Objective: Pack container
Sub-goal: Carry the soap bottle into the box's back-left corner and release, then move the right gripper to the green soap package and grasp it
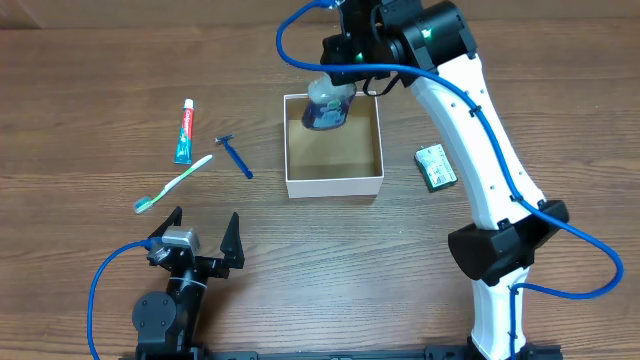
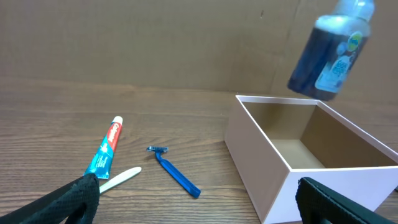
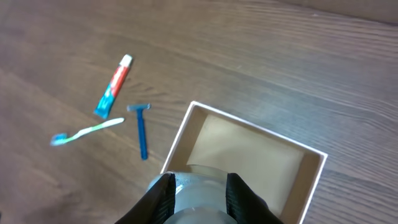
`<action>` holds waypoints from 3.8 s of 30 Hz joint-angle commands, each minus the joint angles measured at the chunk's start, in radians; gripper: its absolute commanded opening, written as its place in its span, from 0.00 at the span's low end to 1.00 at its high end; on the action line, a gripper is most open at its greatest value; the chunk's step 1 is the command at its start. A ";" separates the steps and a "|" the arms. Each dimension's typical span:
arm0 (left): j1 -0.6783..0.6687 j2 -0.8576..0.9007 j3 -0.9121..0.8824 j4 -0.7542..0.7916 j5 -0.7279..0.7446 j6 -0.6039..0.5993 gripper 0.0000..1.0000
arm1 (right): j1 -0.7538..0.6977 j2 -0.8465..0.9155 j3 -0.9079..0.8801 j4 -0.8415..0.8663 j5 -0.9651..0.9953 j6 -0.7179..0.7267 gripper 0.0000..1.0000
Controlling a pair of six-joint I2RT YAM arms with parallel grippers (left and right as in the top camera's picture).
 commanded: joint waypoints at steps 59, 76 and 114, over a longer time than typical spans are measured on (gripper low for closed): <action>0.011 -0.010 -0.003 0.000 -0.003 0.011 1.00 | -0.305 0.207 0.442 -0.364 0.085 0.142 1.00; 0.011 -0.010 -0.003 0.000 -0.003 0.011 1.00 | -0.405 0.191 -0.143 -0.364 0.199 0.109 0.99; 0.011 -0.010 -0.003 0.000 -0.003 0.011 1.00 | -0.379 -0.249 -1.208 0.527 0.093 -0.185 0.99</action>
